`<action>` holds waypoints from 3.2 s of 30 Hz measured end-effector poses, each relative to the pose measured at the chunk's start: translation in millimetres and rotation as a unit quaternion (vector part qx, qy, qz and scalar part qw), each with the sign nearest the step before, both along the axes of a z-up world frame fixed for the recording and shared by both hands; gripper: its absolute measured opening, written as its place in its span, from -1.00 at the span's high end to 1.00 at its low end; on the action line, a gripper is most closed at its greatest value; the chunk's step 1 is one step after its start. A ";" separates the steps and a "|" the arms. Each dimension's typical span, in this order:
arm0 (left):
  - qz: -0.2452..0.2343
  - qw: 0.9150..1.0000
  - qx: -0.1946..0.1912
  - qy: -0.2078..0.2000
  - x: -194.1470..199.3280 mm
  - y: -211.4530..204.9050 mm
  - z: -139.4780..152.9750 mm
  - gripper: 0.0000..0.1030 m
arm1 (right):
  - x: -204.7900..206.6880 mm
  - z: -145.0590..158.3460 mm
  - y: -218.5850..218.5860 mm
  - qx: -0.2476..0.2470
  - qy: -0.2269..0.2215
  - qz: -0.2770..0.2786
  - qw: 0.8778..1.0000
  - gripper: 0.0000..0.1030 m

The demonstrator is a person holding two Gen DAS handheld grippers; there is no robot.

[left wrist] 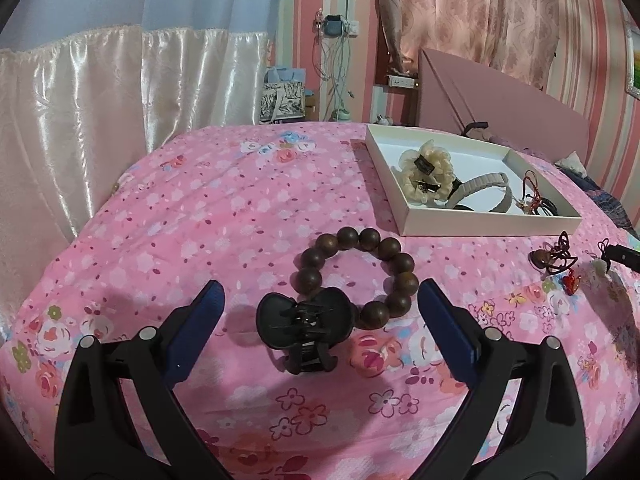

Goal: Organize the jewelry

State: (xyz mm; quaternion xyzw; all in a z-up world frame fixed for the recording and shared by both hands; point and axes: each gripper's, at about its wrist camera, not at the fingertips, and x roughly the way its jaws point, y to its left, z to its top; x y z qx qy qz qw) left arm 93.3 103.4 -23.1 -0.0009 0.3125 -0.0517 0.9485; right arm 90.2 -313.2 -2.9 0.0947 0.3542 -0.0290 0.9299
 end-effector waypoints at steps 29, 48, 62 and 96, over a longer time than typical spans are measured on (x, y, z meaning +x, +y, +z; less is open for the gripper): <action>-0.016 0.999 -0.014 0.025 6.1 -0.7 -7.8 -0.86 | 61.6 -22.7 110.6 -0.074 0.065 0.223 0.970 -0.38; -0.010 0.999 -0.023 0.036 11.6 0.1 -10.6 -0.81 | 48.4 -12.7 98.8 -0.017 0.028 0.203 0.979 0.91; -0.011 0.998 -0.039 0.047 13.8 3.7 -14.1 0.15 | 42.1 -1.4 83.9 0.020 0.001 0.184 0.983 0.92; -0.041 0.999 -0.028 0.014 22.8 -16.2 17.9 0.15 | 72.4 -24.5 106.5 0.007 0.066 0.161 0.985 -0.29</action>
